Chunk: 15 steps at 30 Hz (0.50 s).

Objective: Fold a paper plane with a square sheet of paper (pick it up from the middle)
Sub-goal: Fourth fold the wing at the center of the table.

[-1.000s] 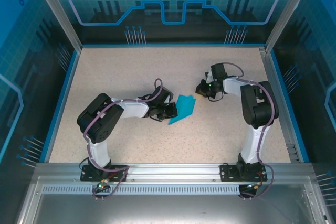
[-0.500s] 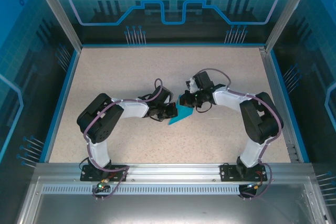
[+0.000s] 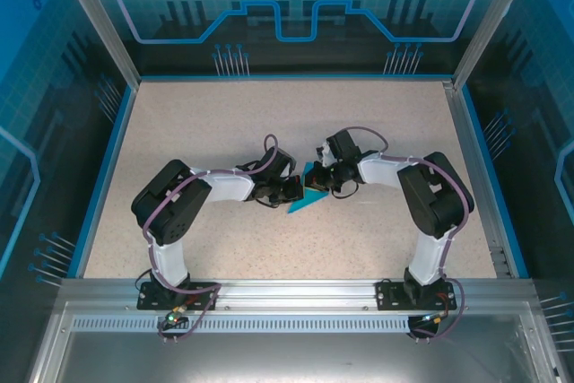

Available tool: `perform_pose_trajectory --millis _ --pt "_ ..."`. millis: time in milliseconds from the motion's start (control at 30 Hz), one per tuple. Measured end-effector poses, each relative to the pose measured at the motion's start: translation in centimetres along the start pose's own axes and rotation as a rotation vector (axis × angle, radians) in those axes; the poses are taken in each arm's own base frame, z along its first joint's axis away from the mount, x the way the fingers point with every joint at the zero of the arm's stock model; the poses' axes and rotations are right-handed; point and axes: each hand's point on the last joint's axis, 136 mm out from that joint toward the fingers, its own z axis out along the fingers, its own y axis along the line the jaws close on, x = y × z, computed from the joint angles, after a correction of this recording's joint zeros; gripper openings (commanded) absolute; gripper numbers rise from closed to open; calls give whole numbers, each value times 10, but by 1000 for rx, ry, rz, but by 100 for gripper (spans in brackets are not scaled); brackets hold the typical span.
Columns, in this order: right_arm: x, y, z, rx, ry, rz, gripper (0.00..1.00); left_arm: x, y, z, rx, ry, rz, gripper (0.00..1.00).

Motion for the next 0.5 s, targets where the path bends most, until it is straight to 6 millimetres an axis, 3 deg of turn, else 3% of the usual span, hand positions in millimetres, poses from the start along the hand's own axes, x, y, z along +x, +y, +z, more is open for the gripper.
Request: perform_pose_trajectory --millis 100,333,500 --pt "6 -14 7 29 18 26 5 0 0 0 0 0 -1 0" --pt "6 -14 8 14 22 35 5 2 -1 -2 -4 4 -1 1" --pt "6 -15 8 15 22 35 5 6 -7 -10 6 20 -6 11"
